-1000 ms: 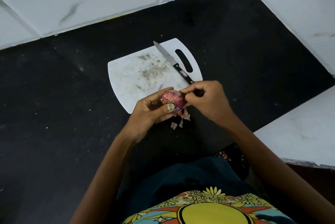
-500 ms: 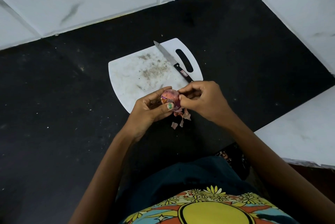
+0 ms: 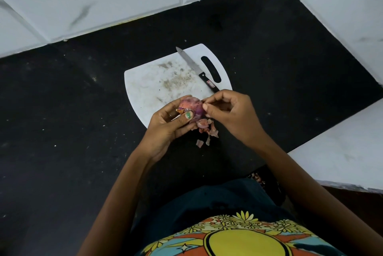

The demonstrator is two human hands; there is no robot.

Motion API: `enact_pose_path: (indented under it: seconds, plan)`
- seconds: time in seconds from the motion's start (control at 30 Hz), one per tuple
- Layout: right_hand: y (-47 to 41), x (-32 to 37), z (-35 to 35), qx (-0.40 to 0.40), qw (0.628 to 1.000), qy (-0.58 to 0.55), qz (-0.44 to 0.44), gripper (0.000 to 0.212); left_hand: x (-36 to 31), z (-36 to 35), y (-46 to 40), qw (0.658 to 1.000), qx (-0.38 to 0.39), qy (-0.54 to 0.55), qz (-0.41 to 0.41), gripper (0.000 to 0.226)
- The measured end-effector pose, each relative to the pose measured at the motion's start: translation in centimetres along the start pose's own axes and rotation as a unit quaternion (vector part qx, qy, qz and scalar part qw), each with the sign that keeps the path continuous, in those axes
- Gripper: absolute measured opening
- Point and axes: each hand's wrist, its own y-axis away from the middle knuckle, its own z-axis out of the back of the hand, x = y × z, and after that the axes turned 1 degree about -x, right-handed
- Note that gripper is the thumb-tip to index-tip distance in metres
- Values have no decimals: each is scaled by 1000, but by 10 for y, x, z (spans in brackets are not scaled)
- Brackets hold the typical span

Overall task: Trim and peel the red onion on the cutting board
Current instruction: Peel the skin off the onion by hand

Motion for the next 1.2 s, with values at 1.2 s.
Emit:
enact_pose_path:
  seconds: [1.2]
  plan:
    - [-3,2,2,18,998,23,-62,21,1,1,0,998,49,21,22,46]
